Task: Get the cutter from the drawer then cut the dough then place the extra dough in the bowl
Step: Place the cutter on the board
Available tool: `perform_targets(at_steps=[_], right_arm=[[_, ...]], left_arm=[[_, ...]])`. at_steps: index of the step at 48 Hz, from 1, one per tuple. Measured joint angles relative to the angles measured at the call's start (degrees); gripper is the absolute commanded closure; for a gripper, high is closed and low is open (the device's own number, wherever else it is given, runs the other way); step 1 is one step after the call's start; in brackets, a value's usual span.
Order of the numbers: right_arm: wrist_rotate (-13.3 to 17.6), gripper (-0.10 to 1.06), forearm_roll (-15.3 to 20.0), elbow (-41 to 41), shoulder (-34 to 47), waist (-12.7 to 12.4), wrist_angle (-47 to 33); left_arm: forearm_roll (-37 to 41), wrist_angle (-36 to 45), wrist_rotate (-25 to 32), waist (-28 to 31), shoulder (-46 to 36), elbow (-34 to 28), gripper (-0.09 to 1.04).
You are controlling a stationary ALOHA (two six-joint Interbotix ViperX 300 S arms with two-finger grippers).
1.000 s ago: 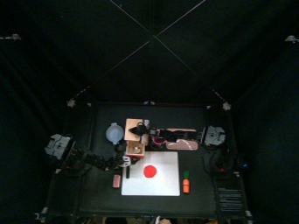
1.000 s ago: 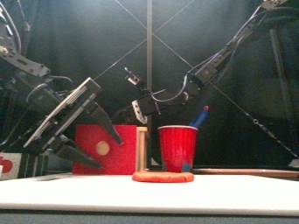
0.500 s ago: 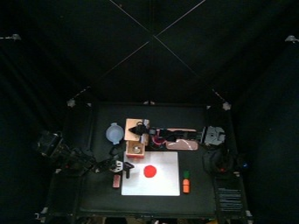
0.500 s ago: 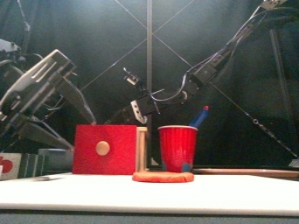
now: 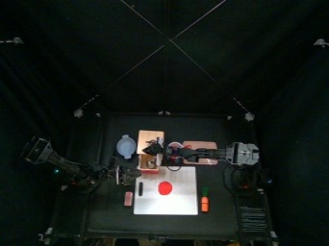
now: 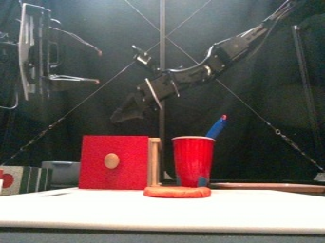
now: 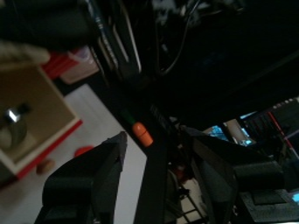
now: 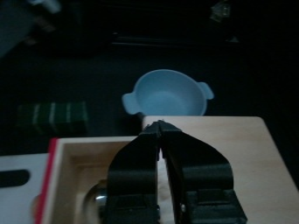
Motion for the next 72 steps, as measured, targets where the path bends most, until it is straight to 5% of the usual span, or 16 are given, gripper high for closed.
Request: perform_targets(at_steps=[15, 21, 60, 72], right_arm=[[0.26, 0.26, 4.04, 1.85, -1.76, 3.08, 9.14], [0.18, 0.18, 6.15, 1.93, -1.76, 2.99, 11.43], [0.09, 0.19, 6.68, -0.44, 3.08, 2.64, 16.96], [-0.44, 0.38, 6.06, -2.9, 4.31, 2.64, 20.04]], left_arm=[[15.82, -3.34, 13.18, 10.46, -5.62, 2.2, 0.08], [19.6, -3.43, 16.08, 13.54, -6.59, 2.2, 0.08], [26.19, -3.43, 16.79, 18.19, -6.94, 2.99, 0.08], [26.1, -3.43, 16.79, 18.63, -6.94, 3.34, 0.08]])
